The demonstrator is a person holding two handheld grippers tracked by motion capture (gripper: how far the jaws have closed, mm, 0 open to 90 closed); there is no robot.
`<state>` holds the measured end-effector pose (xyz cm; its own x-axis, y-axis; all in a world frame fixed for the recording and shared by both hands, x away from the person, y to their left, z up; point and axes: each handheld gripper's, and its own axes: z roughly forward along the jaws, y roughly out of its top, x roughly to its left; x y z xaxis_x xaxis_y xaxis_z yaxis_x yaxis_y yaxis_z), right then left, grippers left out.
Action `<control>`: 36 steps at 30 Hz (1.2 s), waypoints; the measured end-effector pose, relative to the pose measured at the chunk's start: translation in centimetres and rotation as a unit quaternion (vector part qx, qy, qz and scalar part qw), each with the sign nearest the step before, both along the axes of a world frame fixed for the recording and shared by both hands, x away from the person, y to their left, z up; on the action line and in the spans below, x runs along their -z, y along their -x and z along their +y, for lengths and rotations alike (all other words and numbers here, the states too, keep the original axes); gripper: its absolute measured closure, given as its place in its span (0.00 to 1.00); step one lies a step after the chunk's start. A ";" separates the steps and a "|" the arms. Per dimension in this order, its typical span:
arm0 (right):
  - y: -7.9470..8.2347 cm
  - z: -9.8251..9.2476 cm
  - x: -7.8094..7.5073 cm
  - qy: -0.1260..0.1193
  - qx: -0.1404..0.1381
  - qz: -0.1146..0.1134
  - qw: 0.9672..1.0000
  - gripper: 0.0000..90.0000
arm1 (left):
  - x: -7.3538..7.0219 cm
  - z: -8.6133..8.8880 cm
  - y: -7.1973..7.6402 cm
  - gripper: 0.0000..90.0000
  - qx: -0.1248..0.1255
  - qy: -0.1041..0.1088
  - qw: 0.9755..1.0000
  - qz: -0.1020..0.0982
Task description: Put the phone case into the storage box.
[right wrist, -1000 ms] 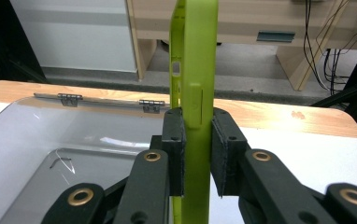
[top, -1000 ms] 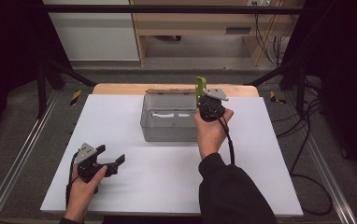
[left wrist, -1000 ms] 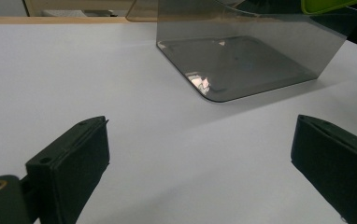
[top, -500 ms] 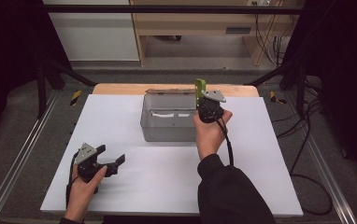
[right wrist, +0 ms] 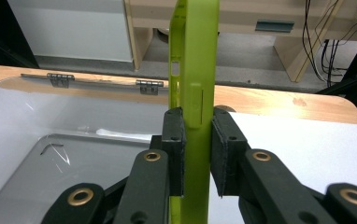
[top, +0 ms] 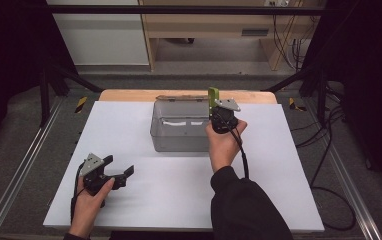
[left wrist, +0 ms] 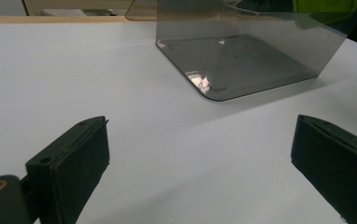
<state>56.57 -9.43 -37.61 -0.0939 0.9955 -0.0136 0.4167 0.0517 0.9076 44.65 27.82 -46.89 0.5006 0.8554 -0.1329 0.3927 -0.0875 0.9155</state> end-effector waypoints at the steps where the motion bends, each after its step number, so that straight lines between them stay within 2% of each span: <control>1: 0.0 0.0 0.1 0.000 0.000 0.001 1.000 0.86 | 0.0 0.0 0.0 0.05 0.000 0.000 1.000 0.000; 26: -0.1 0.0 0.4 0.000 -0.006 0.015 1.000 0.86 | -0.1 0.1 0.0 0.04 0.003 0.000 1.000 -0.012; 32: -0.2 0.0 0.6 0.001 -0.008 0.022 1.000 0.86 | -0.5 0.2 0.3 0.04 0.016 0.007 0.999 -0.044; 36: -0.2 0.0 0.6 0.001 -0.009 0.026 1.000 0.86 | -0.8 0.4 0.6 0.03 0.020 0.010 0.997 -0.070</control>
<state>56.78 -9.43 -38.22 -0.1130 0.9935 -0.0107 0.4632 0.0622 0.8841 44.07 28.17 -46.04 0.5484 0.8327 -0.0770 0.2582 -0.0810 0.9627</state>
